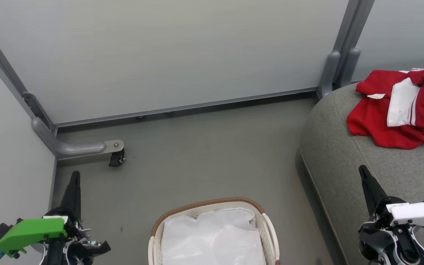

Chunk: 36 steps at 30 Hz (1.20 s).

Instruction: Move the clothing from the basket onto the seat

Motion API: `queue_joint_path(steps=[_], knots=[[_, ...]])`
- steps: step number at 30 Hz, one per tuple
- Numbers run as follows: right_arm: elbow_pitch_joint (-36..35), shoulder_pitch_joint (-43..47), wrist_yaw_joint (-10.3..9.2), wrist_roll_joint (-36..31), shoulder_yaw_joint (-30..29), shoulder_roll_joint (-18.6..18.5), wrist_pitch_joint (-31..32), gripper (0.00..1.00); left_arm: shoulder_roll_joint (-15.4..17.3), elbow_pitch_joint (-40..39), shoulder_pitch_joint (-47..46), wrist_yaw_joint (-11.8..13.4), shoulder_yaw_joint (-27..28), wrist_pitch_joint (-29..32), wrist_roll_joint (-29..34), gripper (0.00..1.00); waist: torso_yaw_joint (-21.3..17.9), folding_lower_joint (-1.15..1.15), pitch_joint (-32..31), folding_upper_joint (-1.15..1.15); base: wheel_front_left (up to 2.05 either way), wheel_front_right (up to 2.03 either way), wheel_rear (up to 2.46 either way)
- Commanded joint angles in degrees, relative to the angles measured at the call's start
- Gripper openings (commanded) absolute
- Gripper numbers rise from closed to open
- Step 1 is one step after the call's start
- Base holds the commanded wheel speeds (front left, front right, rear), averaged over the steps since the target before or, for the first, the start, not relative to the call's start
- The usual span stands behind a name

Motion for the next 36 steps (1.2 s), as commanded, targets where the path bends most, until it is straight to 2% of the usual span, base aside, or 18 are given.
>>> queue_joint_path(steps=[1, 36], knots=[[-0.25, -0.50, -0.02, 0.20, -0.11, -0.34, 0.08, 0.00, 0.25, -0.10, -0.54, -0.34, 0.15, 0.25, -0.17, 0.00, 0.00, 0.00, 0.00, 0.00, 0.00, 0.00, 0.00], [-0.25, -0.49, -0.02, 0.20, -0.11, -0.34, 0.07, 0.00, 0.25, -0.10, -0.54, -0.34, 0.14, 0.24, -0.18, 0.00, 0.00, 0.00, 0.00, 0.00, 0.00, 0.00, 0.00]])
